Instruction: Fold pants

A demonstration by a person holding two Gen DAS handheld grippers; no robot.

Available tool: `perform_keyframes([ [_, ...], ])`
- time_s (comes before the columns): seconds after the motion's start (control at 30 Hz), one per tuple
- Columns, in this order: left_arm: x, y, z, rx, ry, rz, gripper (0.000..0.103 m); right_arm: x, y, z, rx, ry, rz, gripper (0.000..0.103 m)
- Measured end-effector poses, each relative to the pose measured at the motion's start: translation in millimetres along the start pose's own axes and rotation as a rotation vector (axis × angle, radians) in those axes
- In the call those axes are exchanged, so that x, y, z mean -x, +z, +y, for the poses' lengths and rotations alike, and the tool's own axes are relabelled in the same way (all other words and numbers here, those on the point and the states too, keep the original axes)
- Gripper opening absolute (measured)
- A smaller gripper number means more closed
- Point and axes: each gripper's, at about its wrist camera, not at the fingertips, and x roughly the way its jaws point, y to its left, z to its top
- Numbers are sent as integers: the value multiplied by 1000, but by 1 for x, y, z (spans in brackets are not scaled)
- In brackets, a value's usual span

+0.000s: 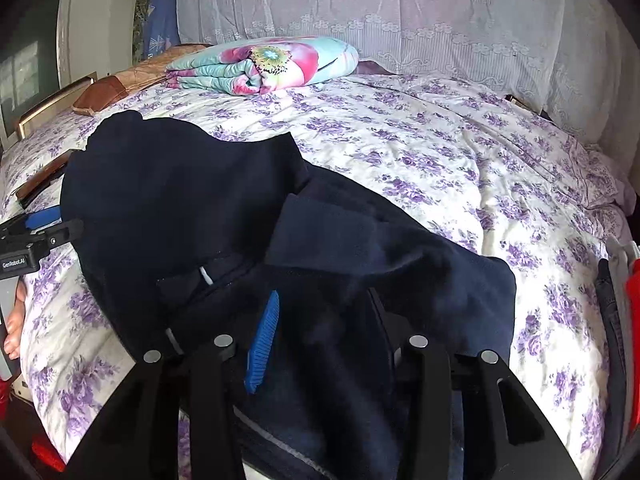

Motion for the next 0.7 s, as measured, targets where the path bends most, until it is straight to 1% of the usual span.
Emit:
perform_keyframes([
  [0.03, 0, 0, 0, -3, 3, 0, 98, -7, 7, 0, -6, 12, 5, 40],
  [0.1, 0, 0, 0, 0, 1, 0, 98, -23, 26, -7, -57, 48, 10, 39],
  [0.13, -1, 0, 0, 1, 0, 1, 98, -33, 34, -11, -81, 53, 18, 39],
  [0.2, -1, 0, 0, -1, 1, 2, 98, -61, 46, -14, -93, 44, 71, 40],
  [0.23, -1, 0, 0, -1, 1, 2, 98, -72, 47, -15, -101, 47, 87, 42],
  [0.27, -1, 0, 0, -3, 2, 2, 98, -74, 47, -14, -97, 45, 83, 43],
  [0.33, -2, 0, 1, -3, 2, 2, 98, -68, 48, -11, -86, 57, 78, 47],
  [0.43, -1, 0, 0, -3, 3, 2, 98, -38, 44, -21, -143, 114, 0, 47],
  [0.5, -2, 0, 0, -3, 3, 3, 98, -19, 44, -26, -160, 115, -50, 47],
  [0.53, -2, 0, 0, -3, 3, 3, 98, -16, 44, -26, -153, 96, -57, 47],
  [0.57, -2, 0, 0, -3, 2, 3, 98, -20, 46, -26, -135, 73, -41, 47],
  [0.6, -2, 0, 0, -3, 1, 4, 98, -31, 46, -26, -122, 52, -4, 50],
  [0.63, -2, 0, 1, -1, -2, 5, 98, -51, 42, -26, -119, 46, 65, 58],
  [0.67, -2, 0, 2, 0, -5, 7, 98, -71, 36, -28, -130, 64, 124, 60],
  [0.7, -2, 1, 3, 2, -11, 11, 98, -72, 33, -30, -145, 72, 85, 63],
])
